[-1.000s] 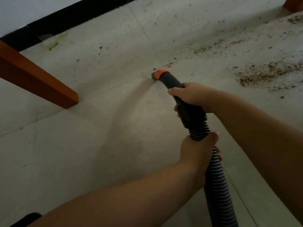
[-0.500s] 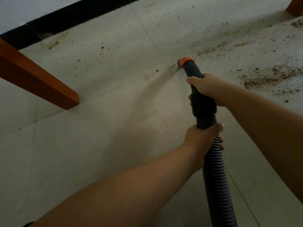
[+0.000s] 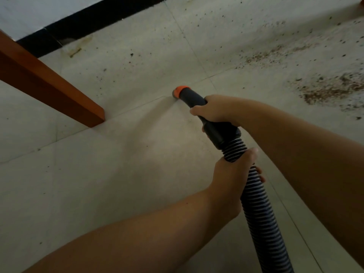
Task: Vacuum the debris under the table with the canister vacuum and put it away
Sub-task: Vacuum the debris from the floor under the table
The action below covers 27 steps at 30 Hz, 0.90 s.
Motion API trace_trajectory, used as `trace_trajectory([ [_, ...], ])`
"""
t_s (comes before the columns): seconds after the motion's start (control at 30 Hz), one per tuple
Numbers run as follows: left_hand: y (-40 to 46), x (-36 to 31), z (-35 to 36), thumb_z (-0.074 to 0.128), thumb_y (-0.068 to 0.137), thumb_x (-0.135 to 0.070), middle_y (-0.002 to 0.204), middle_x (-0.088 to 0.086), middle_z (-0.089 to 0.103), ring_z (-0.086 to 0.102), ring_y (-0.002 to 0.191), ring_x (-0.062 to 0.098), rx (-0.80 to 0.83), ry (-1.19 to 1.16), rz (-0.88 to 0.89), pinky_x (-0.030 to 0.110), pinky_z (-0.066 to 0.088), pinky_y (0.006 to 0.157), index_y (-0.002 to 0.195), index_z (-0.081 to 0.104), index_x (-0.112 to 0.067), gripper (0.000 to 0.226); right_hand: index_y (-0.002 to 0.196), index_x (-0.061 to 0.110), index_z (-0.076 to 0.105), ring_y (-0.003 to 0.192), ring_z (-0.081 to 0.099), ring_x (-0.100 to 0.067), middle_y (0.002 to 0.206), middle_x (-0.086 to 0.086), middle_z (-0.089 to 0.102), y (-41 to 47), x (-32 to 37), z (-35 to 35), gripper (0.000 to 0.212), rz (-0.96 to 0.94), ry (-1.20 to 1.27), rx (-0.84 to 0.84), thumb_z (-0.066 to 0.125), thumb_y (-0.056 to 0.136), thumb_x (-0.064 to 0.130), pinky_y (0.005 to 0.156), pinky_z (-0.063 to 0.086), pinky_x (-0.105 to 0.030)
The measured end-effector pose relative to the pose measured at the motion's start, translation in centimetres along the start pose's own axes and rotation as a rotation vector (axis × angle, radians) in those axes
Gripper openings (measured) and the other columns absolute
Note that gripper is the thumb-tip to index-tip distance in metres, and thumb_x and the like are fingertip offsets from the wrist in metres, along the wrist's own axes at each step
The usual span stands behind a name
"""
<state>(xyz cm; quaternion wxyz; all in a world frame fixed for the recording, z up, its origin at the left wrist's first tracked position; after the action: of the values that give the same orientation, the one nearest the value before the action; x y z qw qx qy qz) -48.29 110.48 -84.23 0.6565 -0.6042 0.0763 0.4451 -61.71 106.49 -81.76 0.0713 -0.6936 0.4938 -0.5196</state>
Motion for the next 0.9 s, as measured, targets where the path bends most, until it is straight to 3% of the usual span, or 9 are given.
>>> trace_trajectory([
  [0.1,-0.6,0.2,0.4,0.062,0.089,-0.019,0.062,0.002,0.059,0.059,0.055,0.014,0.061,0.008,-0.022,0.026,0.055,0.061,0.080,0.055,-0.012,0.014,0.116,0.006,0.047,0.091,0.068,-0.035,0.103,-0.019,0.065,-1.0,-1.1,-0.6,0.041,0.028,0.029,-0.065,0.054,0.091,0.038,0.085,0.055,-0.046],
  [0.2,-0.7,0.5,1.5,0.064,0.088,-0.025,0.065,0.002,0.059,0.060,0.057,0.015,0.131,0.101,-0.064,0.028,0.055,0.063,0.085,0.056,-0.012,0.016,0.111,0.006,0.048,0.080,0.063,-0.030,0.092,-0.015,0.061,-2.6,-3.1,-2.3,0.036,0.083,0.040,-0.179,0.050,0.094,0.038,0.072,0.053,-0.037],
  [0.43,-1.2,2.7,5.6,0.066,0.088,-0.029,0.066,0.004,0.060,0.060,0.057,0.017,0.275,0.276,-0.189,0.030,0.056,0.064,0.088,0.056,-0.009,0.022,0.094,0.006,0.043,0.083,0.054,-0.029,0.077,-0.010,0.048,-7.5,-8.8,-5.7,0.026,0.219,0.137,-0.351,0.042,0.098,0.032,0.088,0.050,-0.040],
  [0.57,-2.6,4.9,7.4,0.066,0.087,-0.027,0.065,0.004,0.060,0.061,0.054,0.016,0.324,0.369,-0.248,0.029,0.056,0.061,0.086,0.055,-0.009,0.022,0.099,0.005,0.045,0.074,0.053,-0.025,0.075,-0.009,0.047,-10.5,-12.4,-6.1,0.026,0.281,0.221,-0.417,0.043,0.099,0.031,0.079,0.048,-0.037],
  [0.63,-3.3,5.9,8.2,0.066,0.088,-0.025,0.065,0.005,0.060,0.061,0.053,0.016,0.320,0.385,-0.270,0.029,0.056,0.060,0.085,0.054,-0.009,0.020,0.110,0.003,0.049,0.071,0.051,-0.024,0.080,-0.011,0.050,-11.7,-13.9,-5.8,0.032,0.307,0.257,-0.438,0.043,0.099,0.032,0.074,0.044,-0.035],
  [0.7,-4.0,6.6,8.9,0.066,0.088,-0.024,0.066,0.006,0.060,0.060,0.053,0.016,0.313,0.409,-0.264,0.029,0.056,0.059,0.084,0.054,-0.009,0.019,0.124,0.000,0.048,0.081,0.052,-0.027,0.094,-0.014,0.052,-12.8,-15.1,-5.8,0.042,0.339,0.297,-0.468,0.044,0.098,0.033,0.074,0.042,-0.035],
  [0.9,-5.6,6.6,10.6,0.065,0.088,-0.025,0.070,0.006,0.061,0.060,0.054,0.015,0.300,0.584,-0.255,0.022,0.054,0.050,0.083,0.055,-0.009,0.019,0.132,-0.001,0.043,0.098,0.058,-0.033,0.113,-0.020,0.056,-15.5,-17.6,-6.6,0.046,0.427,0.431,-0.542,0.042,0.100,0.032,0.076,0.043,-0.037],
])
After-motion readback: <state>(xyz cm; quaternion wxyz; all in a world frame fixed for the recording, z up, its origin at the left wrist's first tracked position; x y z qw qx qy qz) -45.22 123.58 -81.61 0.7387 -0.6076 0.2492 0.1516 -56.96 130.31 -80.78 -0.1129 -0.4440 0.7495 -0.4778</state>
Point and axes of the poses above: each hand's wrist, its own y-axis towards the middle knuckle, its own z-axis out of the palm, x = y × z, the point moved 3 cm from there along y, towards the middle knuckle
